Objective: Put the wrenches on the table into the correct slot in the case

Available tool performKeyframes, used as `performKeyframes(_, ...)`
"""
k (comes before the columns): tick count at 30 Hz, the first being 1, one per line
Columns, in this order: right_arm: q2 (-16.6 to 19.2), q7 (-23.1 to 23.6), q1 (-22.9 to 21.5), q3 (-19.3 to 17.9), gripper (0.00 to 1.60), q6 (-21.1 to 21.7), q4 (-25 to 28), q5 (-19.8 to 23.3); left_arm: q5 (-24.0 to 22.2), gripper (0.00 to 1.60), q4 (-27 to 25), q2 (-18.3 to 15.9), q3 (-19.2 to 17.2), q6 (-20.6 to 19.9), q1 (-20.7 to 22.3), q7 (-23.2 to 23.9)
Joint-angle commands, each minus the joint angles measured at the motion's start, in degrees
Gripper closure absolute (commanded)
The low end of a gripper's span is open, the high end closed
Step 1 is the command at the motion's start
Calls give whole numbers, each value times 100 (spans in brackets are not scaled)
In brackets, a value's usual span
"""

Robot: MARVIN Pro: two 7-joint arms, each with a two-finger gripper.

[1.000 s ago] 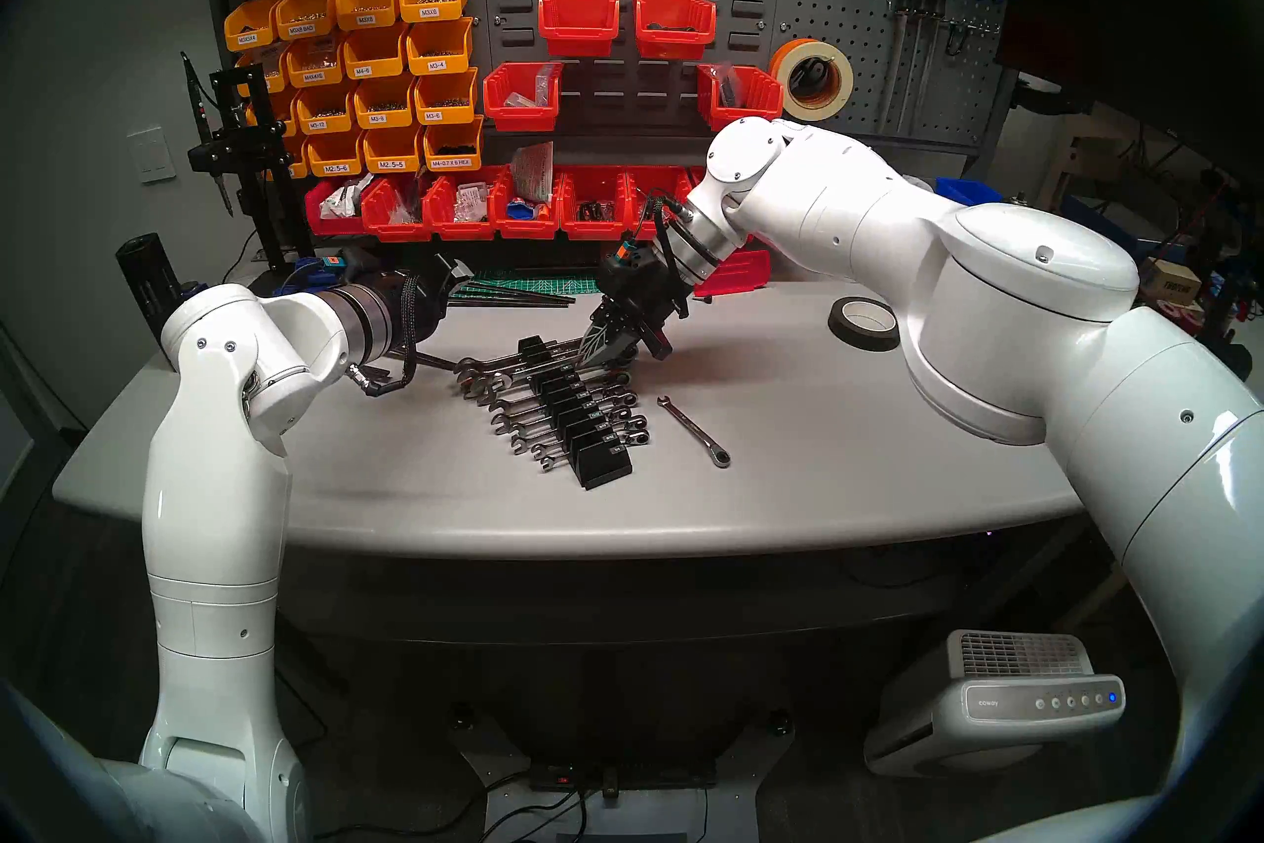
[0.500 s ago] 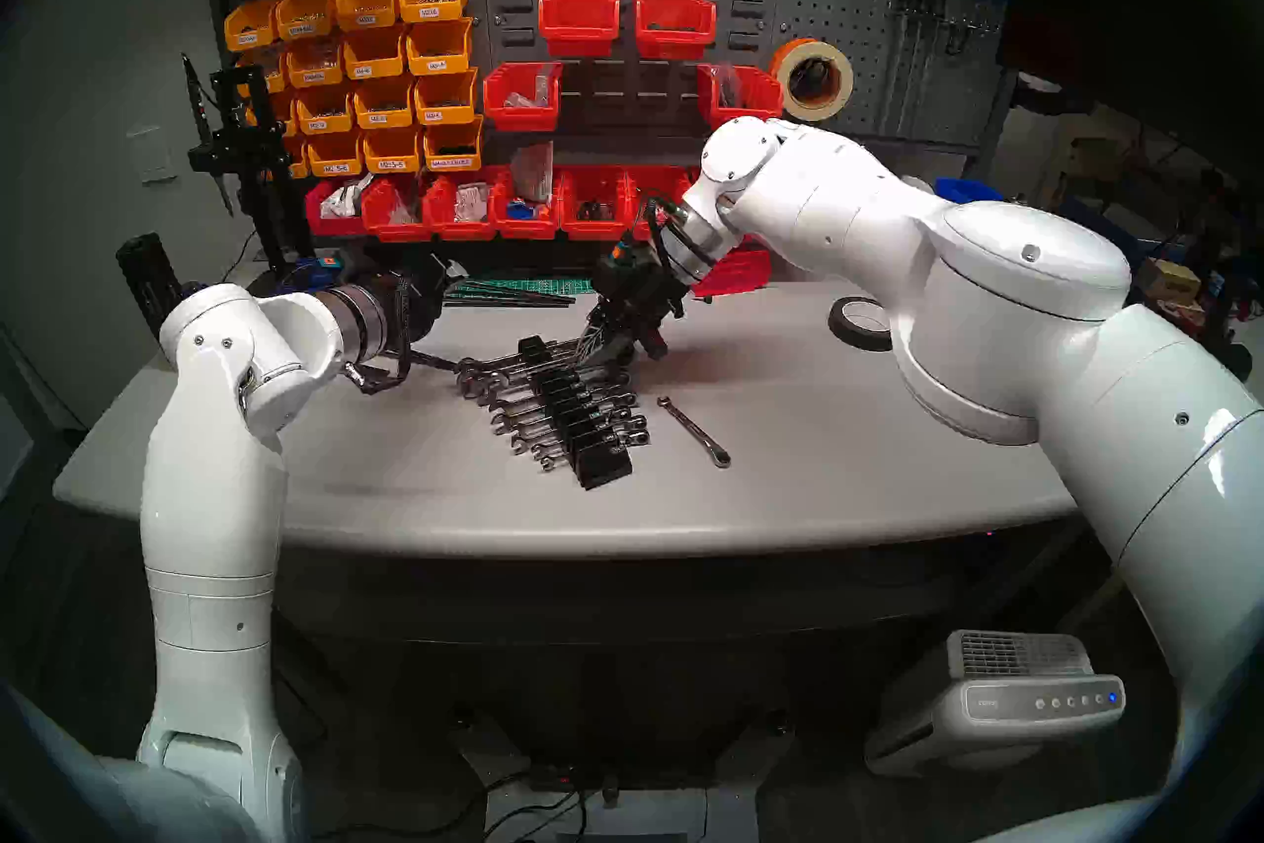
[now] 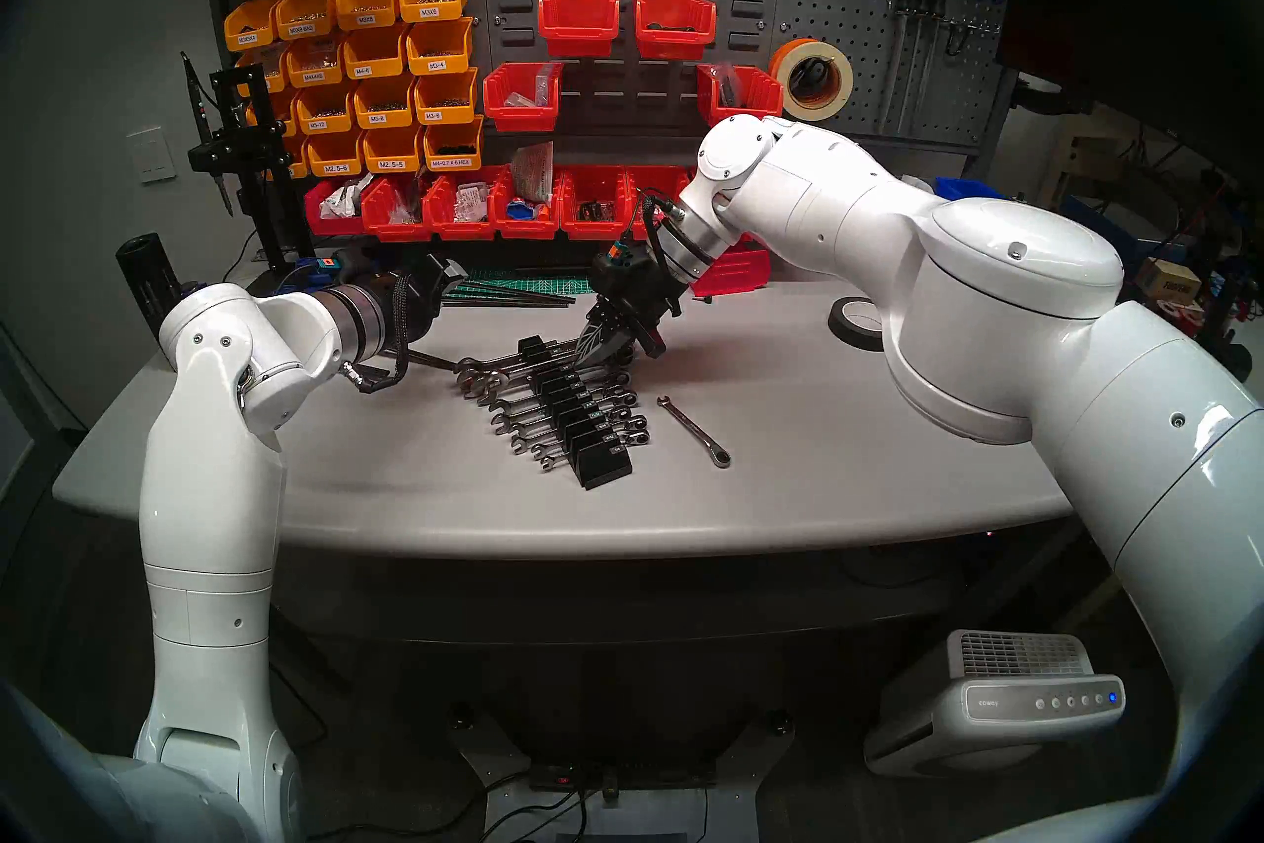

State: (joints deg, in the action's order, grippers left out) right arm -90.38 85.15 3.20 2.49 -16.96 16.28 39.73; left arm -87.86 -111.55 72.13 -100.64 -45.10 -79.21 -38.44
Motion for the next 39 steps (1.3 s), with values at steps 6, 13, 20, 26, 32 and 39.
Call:
performKeyframes(6,-31,-15,-318,26,160,30,109,95,-43,26,-170,-29,-22,20,192,102)
performKeyframes(13,12,-15,-313,150,160,10,170,61,-44,24,-187,-36,-17,32,182,99)
performKeyframes(20,72,-15,-292,249,160,12,189,126,-46,23,-191,-41,-2,36,188,100)
performKeyframes(26,102,-15,-294,300,160,26,212,201,-41,23,-199,-44,10,41,186,95)
performKeyframes(32,99,-15,-322,344,160,59,242,260,-40,21,-220,-44,14,48,177,92)
performKeyframes(39,94,-15,-329,395,150,125,255,322,-49,21,-233,-44,12,50,167,88)
